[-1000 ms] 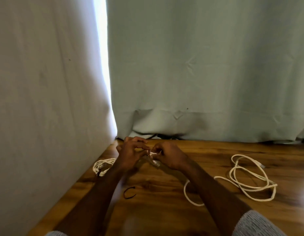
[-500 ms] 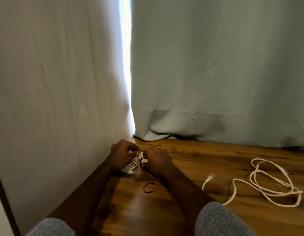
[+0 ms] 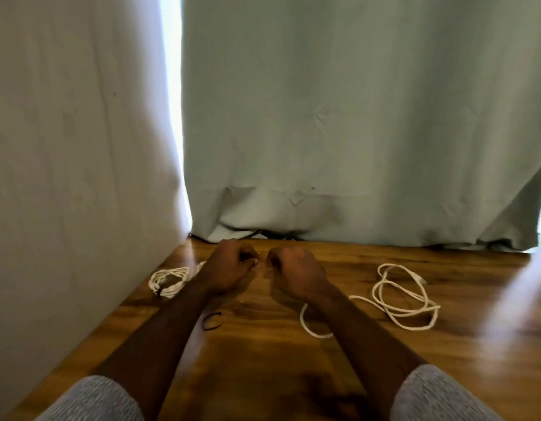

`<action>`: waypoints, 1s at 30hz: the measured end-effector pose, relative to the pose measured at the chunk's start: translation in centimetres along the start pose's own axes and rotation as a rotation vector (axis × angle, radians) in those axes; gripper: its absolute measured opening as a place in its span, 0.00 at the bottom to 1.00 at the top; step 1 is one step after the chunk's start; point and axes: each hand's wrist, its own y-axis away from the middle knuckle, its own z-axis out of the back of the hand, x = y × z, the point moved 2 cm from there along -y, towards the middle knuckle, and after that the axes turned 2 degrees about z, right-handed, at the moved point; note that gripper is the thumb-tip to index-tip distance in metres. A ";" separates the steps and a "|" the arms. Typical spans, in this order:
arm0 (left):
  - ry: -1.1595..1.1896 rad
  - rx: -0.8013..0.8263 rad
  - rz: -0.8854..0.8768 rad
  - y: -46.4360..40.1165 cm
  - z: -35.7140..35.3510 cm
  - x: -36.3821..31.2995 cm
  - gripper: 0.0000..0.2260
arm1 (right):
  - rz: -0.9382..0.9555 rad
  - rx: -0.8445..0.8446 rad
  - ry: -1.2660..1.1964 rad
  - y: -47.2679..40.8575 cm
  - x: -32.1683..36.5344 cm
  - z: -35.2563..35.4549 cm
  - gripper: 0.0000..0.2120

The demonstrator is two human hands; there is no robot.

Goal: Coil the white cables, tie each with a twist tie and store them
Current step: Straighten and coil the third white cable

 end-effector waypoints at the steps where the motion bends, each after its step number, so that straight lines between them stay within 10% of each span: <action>1: 0.007 0.049 -0.029 -0.2 -1.3 -0.7 0.06 | 0.004 -0.016 0.008 1.1 -1.1 0.8 0.11; 11: -0.041 0.585 -0.172 1.0 -9.7 -4.3 0.19 | 0.039 0.048 -0.106 10.2 -9.4 3.7 0.19; 17: -0.011 0.472 -0.105 0.4 -10.4 -2.8 0.13 | -0.004 0.095 -0.129 10.5 -11.7 1.7 0.14; 30: 0.734 -0.030 0.315 -6.1 -16.1 -5.6 0.13 | -0.139 -0.504 -0.066 3.9 -13.7 2.7 0.30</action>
